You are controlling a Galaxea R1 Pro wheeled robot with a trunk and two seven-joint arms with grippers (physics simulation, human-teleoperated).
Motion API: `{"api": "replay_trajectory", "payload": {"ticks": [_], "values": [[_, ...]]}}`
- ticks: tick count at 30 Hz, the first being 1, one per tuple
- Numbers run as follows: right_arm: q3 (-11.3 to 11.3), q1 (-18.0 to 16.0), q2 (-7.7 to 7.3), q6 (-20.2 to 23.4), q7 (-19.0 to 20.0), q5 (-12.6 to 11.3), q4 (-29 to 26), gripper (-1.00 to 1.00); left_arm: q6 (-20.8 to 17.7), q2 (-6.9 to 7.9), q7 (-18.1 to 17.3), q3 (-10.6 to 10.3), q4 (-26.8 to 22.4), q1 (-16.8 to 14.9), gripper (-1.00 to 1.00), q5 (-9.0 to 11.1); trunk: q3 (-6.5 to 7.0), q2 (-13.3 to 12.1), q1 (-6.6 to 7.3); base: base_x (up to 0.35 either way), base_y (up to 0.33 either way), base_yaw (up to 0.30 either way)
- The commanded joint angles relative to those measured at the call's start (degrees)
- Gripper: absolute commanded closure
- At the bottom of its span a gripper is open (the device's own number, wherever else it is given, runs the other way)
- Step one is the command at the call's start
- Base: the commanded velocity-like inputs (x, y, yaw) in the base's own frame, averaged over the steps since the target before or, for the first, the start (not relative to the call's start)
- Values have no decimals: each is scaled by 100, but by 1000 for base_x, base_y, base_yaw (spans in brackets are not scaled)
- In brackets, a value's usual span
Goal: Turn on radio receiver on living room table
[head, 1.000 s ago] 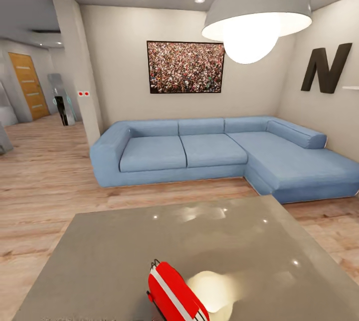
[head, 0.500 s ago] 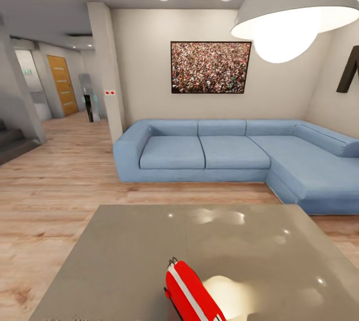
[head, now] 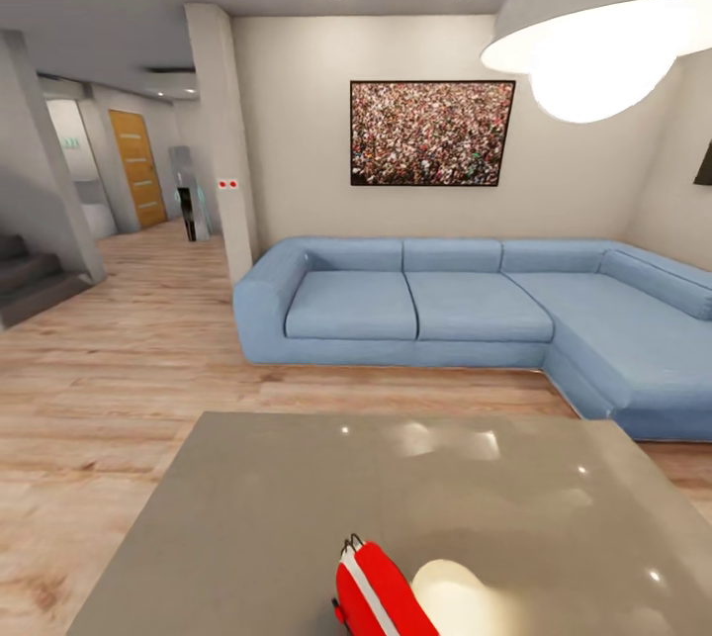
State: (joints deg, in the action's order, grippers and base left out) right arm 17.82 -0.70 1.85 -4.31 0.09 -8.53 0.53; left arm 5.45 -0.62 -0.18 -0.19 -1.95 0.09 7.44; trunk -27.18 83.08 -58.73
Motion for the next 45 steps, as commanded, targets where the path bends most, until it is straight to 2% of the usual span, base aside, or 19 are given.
{"api": "replay_trajectory", "payload": {"ticks": [1,16,33,45], "values": [[-1,0,0,0,0,0,0,-100,0,0,0,1,1,0,-100,2,0,0,0,178,0,0],[-5,1,-6,-3,0,-6,1,-100,0,0,2,1,2,0,-100,4,0,0,0,19,0,-128],[2,0,-16,6,8,0,-1,-100,-8,0,9,4,2,0,-100,4,0,0,0,0,0,-4],[28,0,-16,-1,60,105,-1,-100,-9,-2,9,2,2,0,-100,8,0,0,0,0,0,0]]}}
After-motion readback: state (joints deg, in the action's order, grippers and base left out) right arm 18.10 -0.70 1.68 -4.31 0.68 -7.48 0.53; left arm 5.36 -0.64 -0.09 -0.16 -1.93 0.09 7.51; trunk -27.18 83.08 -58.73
